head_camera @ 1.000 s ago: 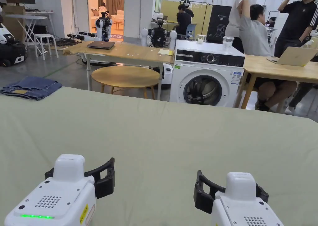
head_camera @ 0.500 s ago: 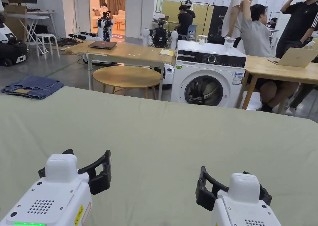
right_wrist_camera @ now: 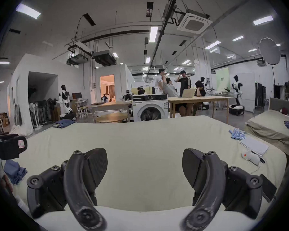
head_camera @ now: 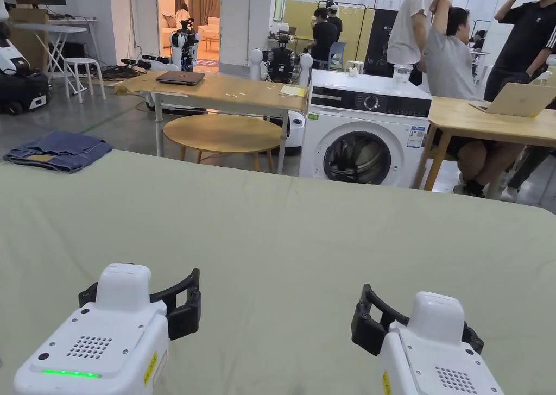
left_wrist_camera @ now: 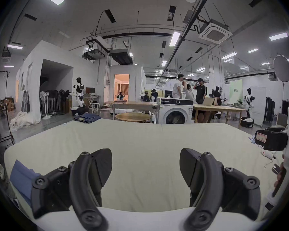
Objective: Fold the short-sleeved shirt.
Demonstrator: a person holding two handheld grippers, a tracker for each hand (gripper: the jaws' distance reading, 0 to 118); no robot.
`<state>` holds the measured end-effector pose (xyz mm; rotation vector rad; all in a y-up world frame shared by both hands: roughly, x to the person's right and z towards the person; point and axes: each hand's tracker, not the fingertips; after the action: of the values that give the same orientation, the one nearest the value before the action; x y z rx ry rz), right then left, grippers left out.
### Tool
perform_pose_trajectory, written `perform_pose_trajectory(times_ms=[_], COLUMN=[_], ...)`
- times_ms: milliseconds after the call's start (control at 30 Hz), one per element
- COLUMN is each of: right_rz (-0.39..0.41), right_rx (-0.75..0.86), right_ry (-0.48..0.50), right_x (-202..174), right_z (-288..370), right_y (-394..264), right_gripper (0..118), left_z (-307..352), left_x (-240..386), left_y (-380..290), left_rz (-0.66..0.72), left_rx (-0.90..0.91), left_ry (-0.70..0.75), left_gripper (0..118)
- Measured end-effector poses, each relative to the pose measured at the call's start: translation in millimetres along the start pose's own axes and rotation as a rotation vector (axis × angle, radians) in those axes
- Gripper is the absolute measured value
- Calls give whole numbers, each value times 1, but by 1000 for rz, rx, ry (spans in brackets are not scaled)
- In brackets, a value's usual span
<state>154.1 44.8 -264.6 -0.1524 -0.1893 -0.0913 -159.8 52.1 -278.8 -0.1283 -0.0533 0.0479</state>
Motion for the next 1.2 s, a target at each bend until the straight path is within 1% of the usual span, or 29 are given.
perform_pose_trajectory(times_ms=[67, 167, 267, 333, 533, 733, 900, 1100, 1200], right_rz=[-33, -86, -160, -163, -126, -72, -70, -78, -62], right_rx=[-5, -21, -62, -89, -91, -93, -106, -129, -138], right_ry=[17, 5, 10, -1, 19, 0, -3, -33, -43], right_x=[2, 3, 7, 8, 2, -12, -15, -16, -14], right_z=[0, -2, -5, -9, -7, -6, -6, -13, -17], right_y=[3, 6, 11, 13, 12, 12, 12, 7, 3], right_gripper=[94, 94, 94, 94, 94, 94, 94, 95, 94], left_z=[-1, -2, -2, -2, -2, -5, -4, -3, -4], left_x=[0, 1, 2, 2, 3, 5, 5, 2, 2], left_y=[1, 3, 4, 5, 7, 8, 5, 0, -2], left_rz=[-1, -24, -36, -35, -21, -22, -19, -23, -32], left_rx=[0, -3, 7, 13, 21, 3, -20, -46, -51], left_ry=[1, 15, 19, 18, 6, 5, -12, -23, -14], left_gripper=[84, 84, 84, 84, 84, 84, 84, 84, 84])
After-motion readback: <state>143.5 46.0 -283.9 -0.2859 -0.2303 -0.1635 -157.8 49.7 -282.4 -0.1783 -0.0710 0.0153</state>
